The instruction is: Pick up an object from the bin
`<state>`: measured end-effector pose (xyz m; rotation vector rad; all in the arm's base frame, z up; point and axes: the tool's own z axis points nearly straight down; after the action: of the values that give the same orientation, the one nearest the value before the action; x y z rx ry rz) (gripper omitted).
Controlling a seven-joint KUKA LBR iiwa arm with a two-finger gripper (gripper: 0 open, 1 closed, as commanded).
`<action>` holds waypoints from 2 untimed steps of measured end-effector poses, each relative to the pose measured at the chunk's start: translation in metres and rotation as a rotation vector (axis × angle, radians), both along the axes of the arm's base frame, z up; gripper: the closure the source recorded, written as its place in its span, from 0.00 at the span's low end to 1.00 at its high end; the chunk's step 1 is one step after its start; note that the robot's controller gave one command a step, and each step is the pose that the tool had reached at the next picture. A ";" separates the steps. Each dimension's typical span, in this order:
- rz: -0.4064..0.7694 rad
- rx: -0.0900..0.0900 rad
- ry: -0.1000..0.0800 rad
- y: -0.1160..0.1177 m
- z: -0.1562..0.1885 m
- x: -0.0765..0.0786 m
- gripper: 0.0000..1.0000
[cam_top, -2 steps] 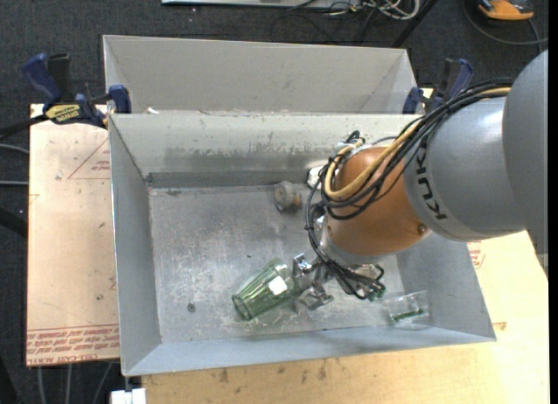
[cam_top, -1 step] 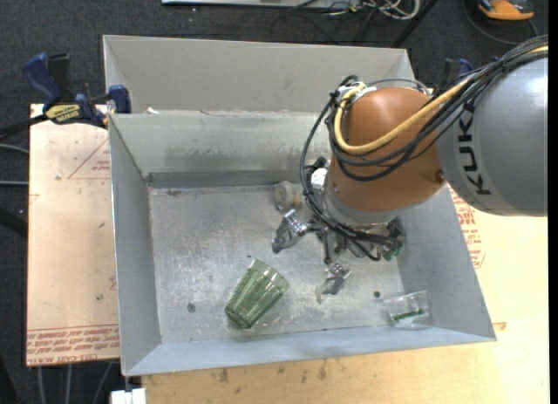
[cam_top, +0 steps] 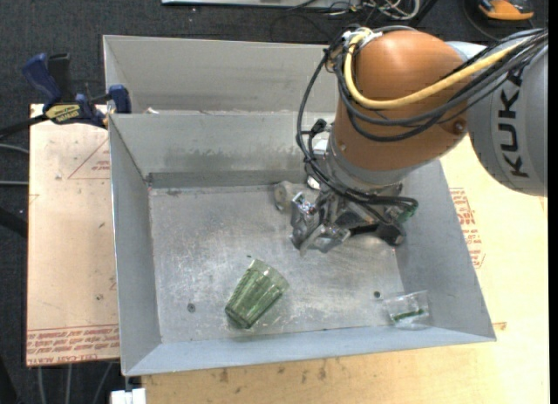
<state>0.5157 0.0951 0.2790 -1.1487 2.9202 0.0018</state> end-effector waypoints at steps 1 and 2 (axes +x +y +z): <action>0.000 0.000 0.000 0.000 0.000 0.000 1.00; -0.032 0.000 0.002 -0.012 -0.080 0.081 0.00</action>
Offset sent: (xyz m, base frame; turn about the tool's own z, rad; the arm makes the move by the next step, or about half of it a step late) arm 0.0813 -0.0129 -0.0792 0.0293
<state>0.5971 0.0829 0.1988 -1.1019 2.9397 0.0028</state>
